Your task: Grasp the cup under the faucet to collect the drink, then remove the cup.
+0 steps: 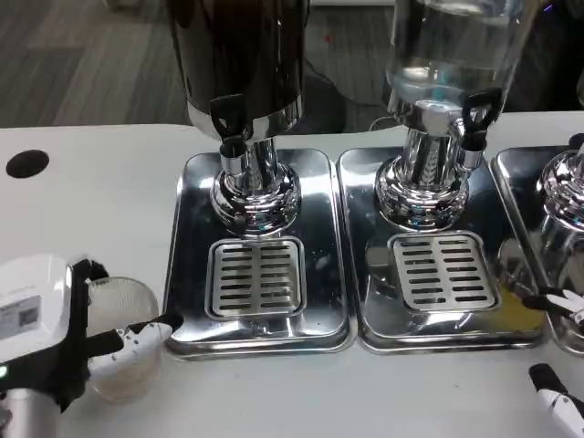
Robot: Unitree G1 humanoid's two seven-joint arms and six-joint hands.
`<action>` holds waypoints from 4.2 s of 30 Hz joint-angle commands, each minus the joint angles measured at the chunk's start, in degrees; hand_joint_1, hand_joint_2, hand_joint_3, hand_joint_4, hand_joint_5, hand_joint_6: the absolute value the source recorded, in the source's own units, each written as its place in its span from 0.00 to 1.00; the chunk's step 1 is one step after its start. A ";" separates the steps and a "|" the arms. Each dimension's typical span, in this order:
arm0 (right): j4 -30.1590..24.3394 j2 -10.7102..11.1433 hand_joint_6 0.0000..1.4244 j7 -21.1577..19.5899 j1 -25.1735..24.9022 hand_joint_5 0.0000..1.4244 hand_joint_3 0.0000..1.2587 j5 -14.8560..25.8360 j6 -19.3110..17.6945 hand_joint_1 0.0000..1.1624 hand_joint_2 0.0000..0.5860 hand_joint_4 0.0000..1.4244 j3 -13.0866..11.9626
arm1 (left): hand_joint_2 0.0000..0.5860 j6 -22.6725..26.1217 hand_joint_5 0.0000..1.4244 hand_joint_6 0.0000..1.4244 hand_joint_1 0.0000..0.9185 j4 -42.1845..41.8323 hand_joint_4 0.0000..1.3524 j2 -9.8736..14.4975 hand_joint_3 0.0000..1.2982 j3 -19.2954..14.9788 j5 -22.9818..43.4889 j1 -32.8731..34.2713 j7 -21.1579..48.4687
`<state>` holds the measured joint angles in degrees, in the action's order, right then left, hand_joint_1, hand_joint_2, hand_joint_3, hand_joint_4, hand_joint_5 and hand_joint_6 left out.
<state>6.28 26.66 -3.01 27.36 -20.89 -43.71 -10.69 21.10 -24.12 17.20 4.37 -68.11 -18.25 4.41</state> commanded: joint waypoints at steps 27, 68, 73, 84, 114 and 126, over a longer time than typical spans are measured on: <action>1.11 0.69 0.01 0.17 2.88 0.07 0.20 2.10 -5.04 0.48 0.65 0.10 -1.15 | 0.21 1.74 0.63 0.76 0.36 3.54 0.46 -3.60 0.37 4.11 -1.01 12.14 -1.35; 7.07 1.78 0.01 4.22 0.52 0.08 0.19 7.35 -7.39 0.48 0.65 0.10 -1.17 | 0.05 8.18 0.44 0.60 0.16 15.04 0.28 -5.47 0.24 13.74 -0.66 24.04 -2.99; 6.66 1.57 0.01 4.46 0.62 0.08 0.19 7.26 -7.42 0.48 0.65 0.10 -0.99 | 0.03 8.14 0.38 0.57 0.12 12.83 0.23 -4.79 0.21 13.67 -0.39 22.74 -2.38; 5.30 0.96 0.01 4.52 1.50 0.08 0.20 7.15 -7.90 0.48 0.65 0.10 -0.94 | 0.00 7.85 0.35 0.58 0.15 4.85 0.19 -3.11 0.16 14.61 -1.99 18.40 3.89; 8.04 0.62 0.04 4.42 1.72 0.08 0.20 8.07 -9.99 0.48 0.65 0.10 -0.83 | 0.07 7.54 0.51 0.68 0.25 10.06 0.36 -4.79 0.27 17.66 -3.55 17.47 3.46; 9.75 1.02 0.07 4.90 1.45 0.08 0.17 9.88 -12.16 0.47 0.64 0.09 -1.05 | 0.15 7.86 0.57 0.73 0.32 9.74 0.43 -5.57 0.35 17.95 -5.13 17.09 2.09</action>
<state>15.52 27.49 1.44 28.89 -11.74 -54.75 -11.48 28.96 -14.61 11.89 21.84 -72.59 -0.85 7.27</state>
